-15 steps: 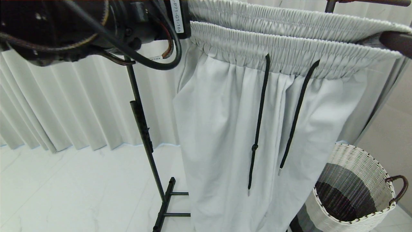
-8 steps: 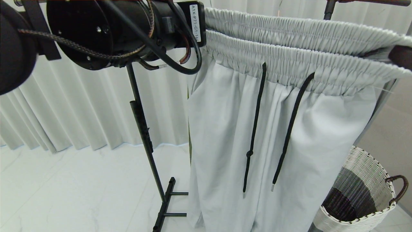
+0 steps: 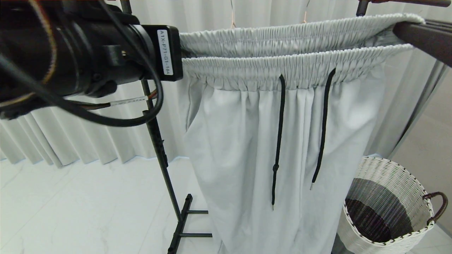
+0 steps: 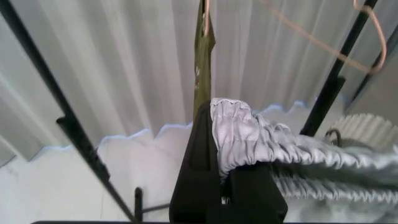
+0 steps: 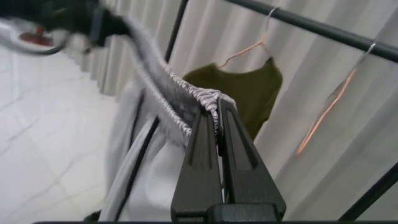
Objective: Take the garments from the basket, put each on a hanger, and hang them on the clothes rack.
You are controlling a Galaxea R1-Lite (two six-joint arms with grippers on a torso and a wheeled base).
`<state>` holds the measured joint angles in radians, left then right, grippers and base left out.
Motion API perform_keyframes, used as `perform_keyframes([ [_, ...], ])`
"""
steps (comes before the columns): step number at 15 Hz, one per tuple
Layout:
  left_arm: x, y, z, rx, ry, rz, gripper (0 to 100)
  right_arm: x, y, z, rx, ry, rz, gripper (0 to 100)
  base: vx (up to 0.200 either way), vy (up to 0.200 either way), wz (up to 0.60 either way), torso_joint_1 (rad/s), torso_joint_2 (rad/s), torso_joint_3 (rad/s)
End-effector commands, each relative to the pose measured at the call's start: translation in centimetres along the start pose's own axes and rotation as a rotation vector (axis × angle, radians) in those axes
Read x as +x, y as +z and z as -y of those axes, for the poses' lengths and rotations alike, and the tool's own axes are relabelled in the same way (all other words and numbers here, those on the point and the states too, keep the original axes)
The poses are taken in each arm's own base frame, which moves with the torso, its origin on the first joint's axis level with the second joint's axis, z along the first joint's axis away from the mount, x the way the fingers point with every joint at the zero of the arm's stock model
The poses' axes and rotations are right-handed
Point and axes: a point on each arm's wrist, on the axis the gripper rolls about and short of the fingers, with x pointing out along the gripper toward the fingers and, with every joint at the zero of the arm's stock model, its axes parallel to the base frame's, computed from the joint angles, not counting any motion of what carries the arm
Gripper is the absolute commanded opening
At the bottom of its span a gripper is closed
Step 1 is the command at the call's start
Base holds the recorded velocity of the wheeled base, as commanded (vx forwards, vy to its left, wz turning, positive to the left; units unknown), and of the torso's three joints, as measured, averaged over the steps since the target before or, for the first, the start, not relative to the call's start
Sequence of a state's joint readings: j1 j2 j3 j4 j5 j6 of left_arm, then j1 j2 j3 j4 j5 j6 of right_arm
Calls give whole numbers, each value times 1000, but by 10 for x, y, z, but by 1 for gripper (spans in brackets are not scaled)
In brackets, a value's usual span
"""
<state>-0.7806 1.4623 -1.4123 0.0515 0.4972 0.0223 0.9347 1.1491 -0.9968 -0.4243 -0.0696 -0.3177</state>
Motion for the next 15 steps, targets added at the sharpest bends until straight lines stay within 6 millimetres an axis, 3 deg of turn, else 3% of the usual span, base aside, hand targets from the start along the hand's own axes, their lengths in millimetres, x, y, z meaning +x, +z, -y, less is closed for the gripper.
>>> perform_keyframes([
  [1, -39, 2, -6, -15, -65, 42, 0, 30, -9, -1, -3, -16, -18, 0, 0, 0, 0, 0, 0, 0],
  [4, -58, 6, 5, -16, -162, 69, 0, 59, -6, 1, -2, -38, 23, 0, 0, 0, 0, 0, 0, 0],
  [7, -73, 10, 10, -16, -231, 93, 0, 74, -4, 1, -1, -45, 39, 0, 0, 0, 0, 0, 0, 0],
  [15, -80, 5, 6, 23, -241, 94, 0, 74, -4, 2, -2, -50, 35, 0, 0, 0, 0, 0, 0, 0],
])
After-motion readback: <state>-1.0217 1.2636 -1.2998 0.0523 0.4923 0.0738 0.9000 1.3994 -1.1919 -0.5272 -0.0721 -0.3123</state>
